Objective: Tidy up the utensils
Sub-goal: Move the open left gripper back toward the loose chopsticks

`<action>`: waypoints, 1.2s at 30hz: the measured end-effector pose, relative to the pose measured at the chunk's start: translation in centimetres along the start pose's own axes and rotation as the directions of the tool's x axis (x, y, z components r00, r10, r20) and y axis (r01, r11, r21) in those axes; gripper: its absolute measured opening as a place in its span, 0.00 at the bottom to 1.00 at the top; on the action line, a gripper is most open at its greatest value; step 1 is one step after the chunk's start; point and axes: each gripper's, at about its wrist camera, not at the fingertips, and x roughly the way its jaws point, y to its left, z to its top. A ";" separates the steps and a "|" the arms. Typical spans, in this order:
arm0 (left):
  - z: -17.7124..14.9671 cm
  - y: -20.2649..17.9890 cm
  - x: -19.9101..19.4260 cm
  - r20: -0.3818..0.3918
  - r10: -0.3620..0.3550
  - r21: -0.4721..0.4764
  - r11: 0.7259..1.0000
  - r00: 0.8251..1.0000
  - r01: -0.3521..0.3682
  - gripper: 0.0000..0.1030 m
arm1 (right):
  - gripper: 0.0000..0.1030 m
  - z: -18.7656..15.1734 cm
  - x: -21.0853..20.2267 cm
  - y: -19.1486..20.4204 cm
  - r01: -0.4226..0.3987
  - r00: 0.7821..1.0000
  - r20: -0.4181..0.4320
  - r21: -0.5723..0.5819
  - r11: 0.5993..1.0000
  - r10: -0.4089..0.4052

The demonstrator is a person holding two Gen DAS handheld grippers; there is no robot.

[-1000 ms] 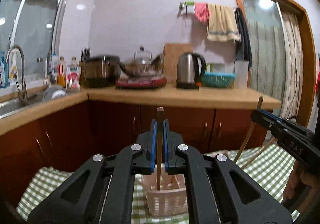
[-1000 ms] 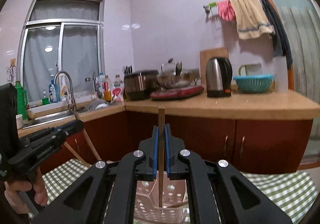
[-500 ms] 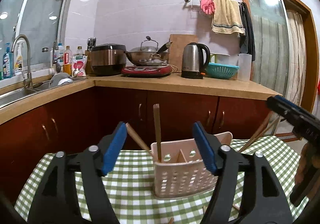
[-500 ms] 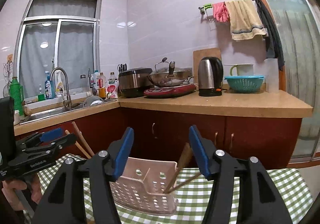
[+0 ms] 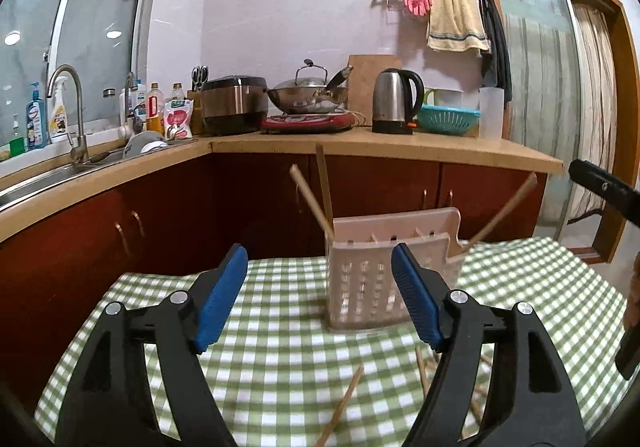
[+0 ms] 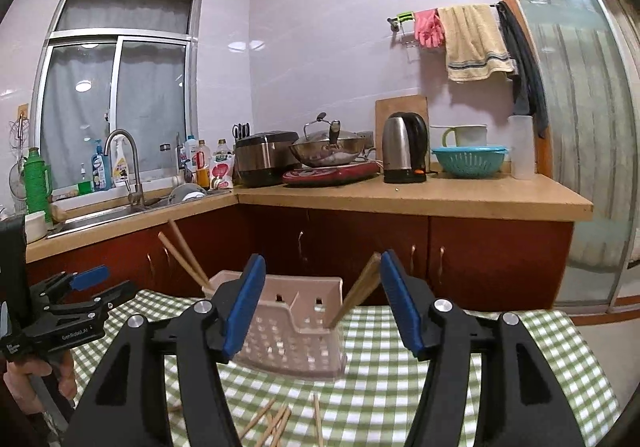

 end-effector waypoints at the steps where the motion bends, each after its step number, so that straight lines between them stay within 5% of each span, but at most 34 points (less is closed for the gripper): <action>1: -0.5 0.0 -0.5 -0.002 0.005 0.001 1.000 1.000 -0.005 0.70 | 0.57 -0.6 -0.6 0.1 0.003 1.000 -0.008 0.003 1.000 -0.003; 10: -5.0 0.0 -3.6 -0.066 0.019 -0.029 0.999 0.998 -0.021 0.70 | 0.49 -7.1 -4.3 1.3 0.020 0.994 -0.110 -0.014 1.000 -0.022; 23: -11.4 -1.1 -7.0 -0.180 0.022 -0.031 0.999 0.983 -0.028 0.68 | 0.31 -16.0 -6.6 2.3 -0.033 0.953 -0.302 -0.068 0.997 0.011; 36: -12.8 -1.4 -8.1 -0.205 0.017 -0.032 0.999 0.979 -0.024 0.68 | 0.25 -19.2 -6.2 0.7 -0.008 0.914 -0.405 -0.050 0.999 -0.013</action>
